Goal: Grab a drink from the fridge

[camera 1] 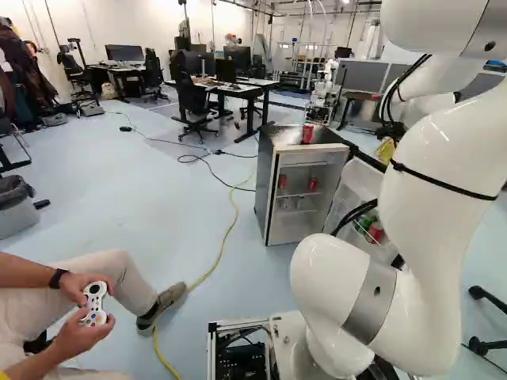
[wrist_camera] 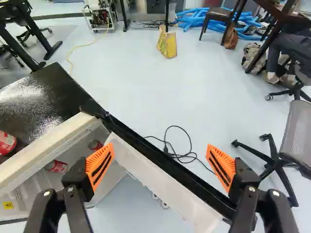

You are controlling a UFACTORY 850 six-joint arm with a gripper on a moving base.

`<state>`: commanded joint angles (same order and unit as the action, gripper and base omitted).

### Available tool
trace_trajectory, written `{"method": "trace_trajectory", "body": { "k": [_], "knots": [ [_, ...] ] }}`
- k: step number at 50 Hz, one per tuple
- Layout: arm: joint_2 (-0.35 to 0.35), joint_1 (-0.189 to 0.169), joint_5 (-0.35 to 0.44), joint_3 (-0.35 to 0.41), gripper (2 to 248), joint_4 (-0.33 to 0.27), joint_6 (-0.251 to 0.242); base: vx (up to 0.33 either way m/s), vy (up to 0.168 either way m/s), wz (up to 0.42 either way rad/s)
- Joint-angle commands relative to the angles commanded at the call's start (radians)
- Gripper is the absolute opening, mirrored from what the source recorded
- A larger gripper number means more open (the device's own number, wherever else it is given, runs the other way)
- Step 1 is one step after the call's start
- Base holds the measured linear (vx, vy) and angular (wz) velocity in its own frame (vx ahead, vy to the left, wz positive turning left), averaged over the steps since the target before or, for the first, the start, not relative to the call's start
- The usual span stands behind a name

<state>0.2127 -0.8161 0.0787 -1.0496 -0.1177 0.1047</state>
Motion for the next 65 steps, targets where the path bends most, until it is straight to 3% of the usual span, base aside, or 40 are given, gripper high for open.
{"method": "trace_trajectory", "body": {
  "k": [53,65],
  "knots": [
    [0.085,-0.098,-0.375,-0.227,247,0.181,0.000,0.000,0.000,0.000],
    [0.134,-0.119,-0.453,-0.281,247,0.211,0.000,0.000,0.000,0.000]
  ]
}}
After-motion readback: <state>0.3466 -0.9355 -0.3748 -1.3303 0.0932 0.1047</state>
